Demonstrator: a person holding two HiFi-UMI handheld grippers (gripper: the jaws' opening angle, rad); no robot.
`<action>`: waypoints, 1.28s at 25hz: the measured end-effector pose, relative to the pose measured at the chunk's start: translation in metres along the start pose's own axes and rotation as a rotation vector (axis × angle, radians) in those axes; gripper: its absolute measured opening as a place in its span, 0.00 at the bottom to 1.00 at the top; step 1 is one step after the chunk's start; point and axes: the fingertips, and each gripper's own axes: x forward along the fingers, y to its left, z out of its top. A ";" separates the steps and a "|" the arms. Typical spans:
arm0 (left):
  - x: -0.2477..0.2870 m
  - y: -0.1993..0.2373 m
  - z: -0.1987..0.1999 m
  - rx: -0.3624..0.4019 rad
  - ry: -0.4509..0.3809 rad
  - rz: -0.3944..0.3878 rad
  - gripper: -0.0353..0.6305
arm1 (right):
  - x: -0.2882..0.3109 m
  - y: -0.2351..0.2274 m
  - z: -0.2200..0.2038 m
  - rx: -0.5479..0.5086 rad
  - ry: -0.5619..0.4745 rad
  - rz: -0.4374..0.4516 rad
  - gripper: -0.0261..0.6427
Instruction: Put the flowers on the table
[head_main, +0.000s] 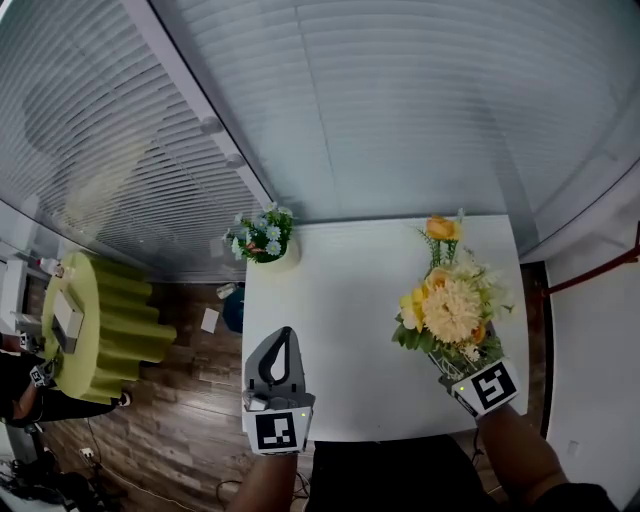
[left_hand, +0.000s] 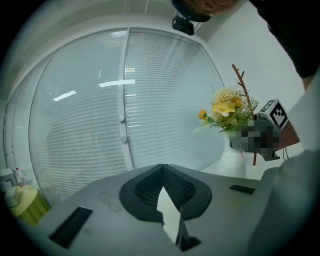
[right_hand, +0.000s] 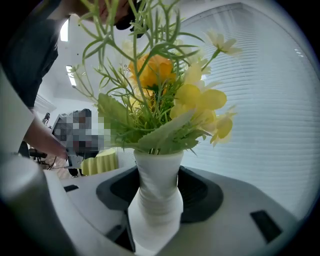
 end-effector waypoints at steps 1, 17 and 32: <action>0.001 -0.003 -0.004 0.004 0.006 -0.003 0.05 | 0.001 0.000 -0.004 0.001 0.002 0.003 0.42; 0.016 -0.015 -0.028 -0.046 0.026 -0.014 0.05 | 0.018 0.004 -0.031 0.042 0.014 0.029 0.42; 0.031 0.004 -0.064 -0.066 0.071 0.015 0.05 | 0.053 0.003 -0.069 0.023 0.035 0.053 0.42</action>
